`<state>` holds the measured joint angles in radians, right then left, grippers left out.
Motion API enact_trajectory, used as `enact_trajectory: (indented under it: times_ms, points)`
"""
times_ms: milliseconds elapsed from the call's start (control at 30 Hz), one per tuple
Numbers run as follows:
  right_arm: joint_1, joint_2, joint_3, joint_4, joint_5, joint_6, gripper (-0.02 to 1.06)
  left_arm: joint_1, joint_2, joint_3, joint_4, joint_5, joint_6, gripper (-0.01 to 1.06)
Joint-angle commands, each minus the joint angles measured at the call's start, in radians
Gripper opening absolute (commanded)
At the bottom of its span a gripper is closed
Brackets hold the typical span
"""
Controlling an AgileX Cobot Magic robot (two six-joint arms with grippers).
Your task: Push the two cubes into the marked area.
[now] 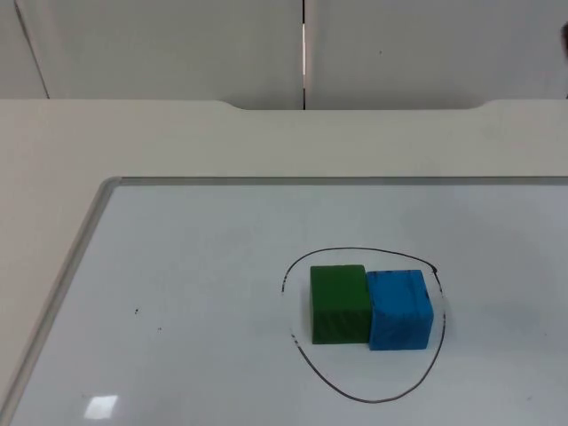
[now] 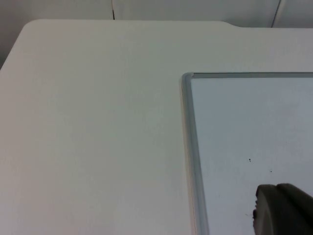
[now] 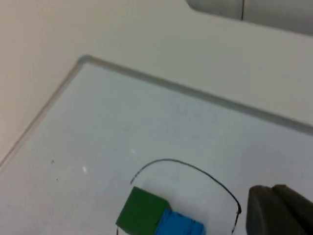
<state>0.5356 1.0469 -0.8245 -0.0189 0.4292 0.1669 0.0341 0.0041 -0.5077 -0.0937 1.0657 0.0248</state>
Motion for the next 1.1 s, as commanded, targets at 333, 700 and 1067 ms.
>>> enact_trajectory:
  times_ms: [333, 700, 1067]
  points:
    - [-0.003, -0.335, 0.054, -0.007, 0.124, -0.107, 0.00, 0.003, -0.004, 0.012, 0.038, 0.008, -0.004, 0.00]
    - [-0.003, -0.591, 0.203, -0.001, 0.227, -0.111, 0.00, 0.003, -0.004, 0.012, 0.038, 0.008, -0.004, 0.00]
    - [-0.003, -0.846, 0.293, -0.001, 0.436, -0.111, 0.00, 0.003, -0.004, 0.012, 0.038, 0.008, -0.004, 0.00]
